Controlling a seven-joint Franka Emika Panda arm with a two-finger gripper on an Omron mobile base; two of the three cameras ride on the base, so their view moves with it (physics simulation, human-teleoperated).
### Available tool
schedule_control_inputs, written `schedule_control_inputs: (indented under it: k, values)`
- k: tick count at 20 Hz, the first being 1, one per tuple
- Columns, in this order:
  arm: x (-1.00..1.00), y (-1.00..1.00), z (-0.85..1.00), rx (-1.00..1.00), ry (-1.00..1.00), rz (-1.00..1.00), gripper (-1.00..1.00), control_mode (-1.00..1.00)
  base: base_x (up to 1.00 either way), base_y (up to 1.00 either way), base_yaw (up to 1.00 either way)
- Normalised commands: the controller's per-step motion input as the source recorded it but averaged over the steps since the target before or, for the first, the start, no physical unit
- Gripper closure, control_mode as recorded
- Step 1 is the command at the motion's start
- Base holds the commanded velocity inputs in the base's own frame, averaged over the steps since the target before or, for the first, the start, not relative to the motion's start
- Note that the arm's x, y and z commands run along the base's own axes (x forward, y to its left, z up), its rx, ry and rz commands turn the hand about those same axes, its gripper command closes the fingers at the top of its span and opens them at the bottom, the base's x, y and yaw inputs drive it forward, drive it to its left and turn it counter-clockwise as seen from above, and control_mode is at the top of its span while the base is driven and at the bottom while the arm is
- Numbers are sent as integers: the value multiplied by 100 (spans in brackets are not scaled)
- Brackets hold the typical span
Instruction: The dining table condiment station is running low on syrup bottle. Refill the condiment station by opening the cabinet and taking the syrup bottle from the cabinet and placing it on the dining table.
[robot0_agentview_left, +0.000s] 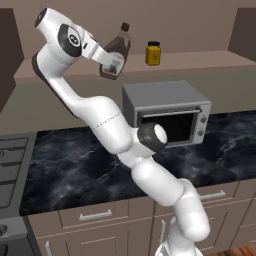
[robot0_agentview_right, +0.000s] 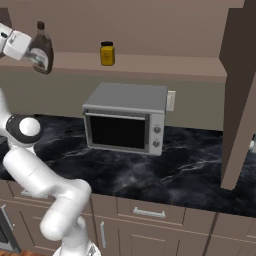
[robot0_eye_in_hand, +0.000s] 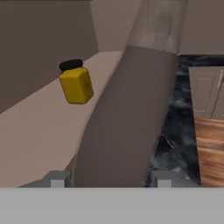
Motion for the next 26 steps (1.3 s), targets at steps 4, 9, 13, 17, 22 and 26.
schedule_control_inputs:
  k: [4, 9, 13, 17, 22, 26]
  values:
    - [-98, -21, -56, -7, -6, 3, 100, -100, 0, 0, 0]
    - [-99, -65, -29, -1, -6, 0, 100, -100, 0, 0, 0]
    - [-67, -96, -18, -1, -3, 1, 100, -100, 0, 0, 0]
    - [-38, -100, -41, -3, -7, 9, 100, -100, 0, 0, 0]
    - [-22, -97, -56, -8, -16, 21, 100, -100, 0, 0, 0]
    - [-51, -73, -47, -19, -23, 23, 100, -100, 0, 0, 0]
